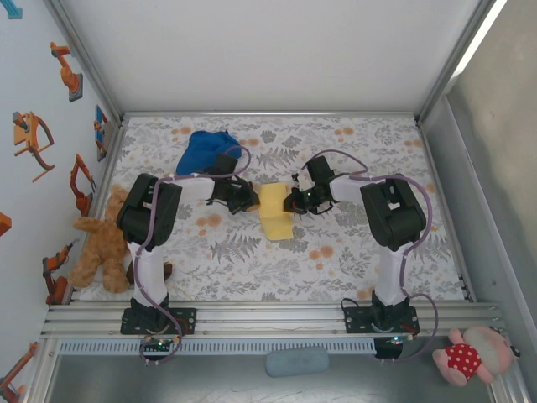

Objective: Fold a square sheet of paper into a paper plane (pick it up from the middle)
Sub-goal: First fold the square sheet of paper in half at the center of the table.

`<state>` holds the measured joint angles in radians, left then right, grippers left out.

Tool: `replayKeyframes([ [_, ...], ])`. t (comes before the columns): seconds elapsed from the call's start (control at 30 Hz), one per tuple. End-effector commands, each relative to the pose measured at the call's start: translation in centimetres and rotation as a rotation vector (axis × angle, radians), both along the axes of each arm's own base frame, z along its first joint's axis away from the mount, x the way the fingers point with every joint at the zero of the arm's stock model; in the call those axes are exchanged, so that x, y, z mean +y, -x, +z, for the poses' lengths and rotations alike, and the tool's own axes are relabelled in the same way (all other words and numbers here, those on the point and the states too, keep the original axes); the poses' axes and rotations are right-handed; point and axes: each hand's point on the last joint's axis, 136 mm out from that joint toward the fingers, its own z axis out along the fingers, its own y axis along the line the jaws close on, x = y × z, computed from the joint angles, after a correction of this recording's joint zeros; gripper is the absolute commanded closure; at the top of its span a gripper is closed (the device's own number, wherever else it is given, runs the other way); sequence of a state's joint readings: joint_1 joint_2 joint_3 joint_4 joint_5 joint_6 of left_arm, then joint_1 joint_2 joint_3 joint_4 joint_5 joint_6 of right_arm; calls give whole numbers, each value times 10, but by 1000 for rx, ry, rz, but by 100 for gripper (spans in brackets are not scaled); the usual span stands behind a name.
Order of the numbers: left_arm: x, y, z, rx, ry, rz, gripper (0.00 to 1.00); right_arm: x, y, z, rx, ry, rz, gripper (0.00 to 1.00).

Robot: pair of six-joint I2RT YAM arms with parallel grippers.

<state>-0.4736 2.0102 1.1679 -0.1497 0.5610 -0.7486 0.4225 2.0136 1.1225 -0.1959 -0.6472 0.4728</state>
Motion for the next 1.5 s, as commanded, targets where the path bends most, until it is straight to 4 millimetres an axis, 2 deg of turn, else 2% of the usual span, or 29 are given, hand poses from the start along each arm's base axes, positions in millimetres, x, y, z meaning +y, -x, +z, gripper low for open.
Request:
replayKeyframes([
  [0.0, 20, -10, 15, -68, -29, 28, 94, -73, 65, -101, 236, 415, -21, 100],
  [0.1, 0, -12, 41, -130, 34, -4, 93, -71, 63, -101, 236, 408, -23, 100],
  [0.2, -22, -7, 53, -162, 68, -37, 93, -71, 64, -101, 238, 408, -22, 100],
  [0.3, -39, -4, 47, -152, 72, -62, 93, -72, 65, -102, 239, 408, -22, 100],
  [0.47, -54, -8, 30, -118, 81, -69, 94, -71, 65, -102, 239, 403, -25, 100],
  [0.57, -52, -16, 25, -122, 89, -57, 94, -72, 66, -103, 240, 406, -25, 100],
  [0.73, -36, -28, 4, -100, 65, -19, 94, -73, 66, -104, 239, 409, -28, 100],
  [0.9, -8, -41, -12, -95, -16, 19, 94, -74, 67, -103, 237, 415, -28, 100],
  [1.03, 13, -51, -16, -103, -94, 36, 95, -74, 66, -103, 235, 417, -29, 100],
  [1.13, 21, -59, -7, -114, -78, 51, 95, -74, 65, -103, 233, 416, -29, 100],
  [1.23, 18, -61, 17, -154, -46, 39, 95, -74, 66, -103, 233, 418, -29, 100],
  [1.37, -2, -53, 52, -205, 45, 18, 95, -74, 66, -103, 233, 416, -30, 100],
  [1.47, -19, -42, 59, -209, 73, -6, 95, -74, 66, -103, 234, 414, -30, 100],
])
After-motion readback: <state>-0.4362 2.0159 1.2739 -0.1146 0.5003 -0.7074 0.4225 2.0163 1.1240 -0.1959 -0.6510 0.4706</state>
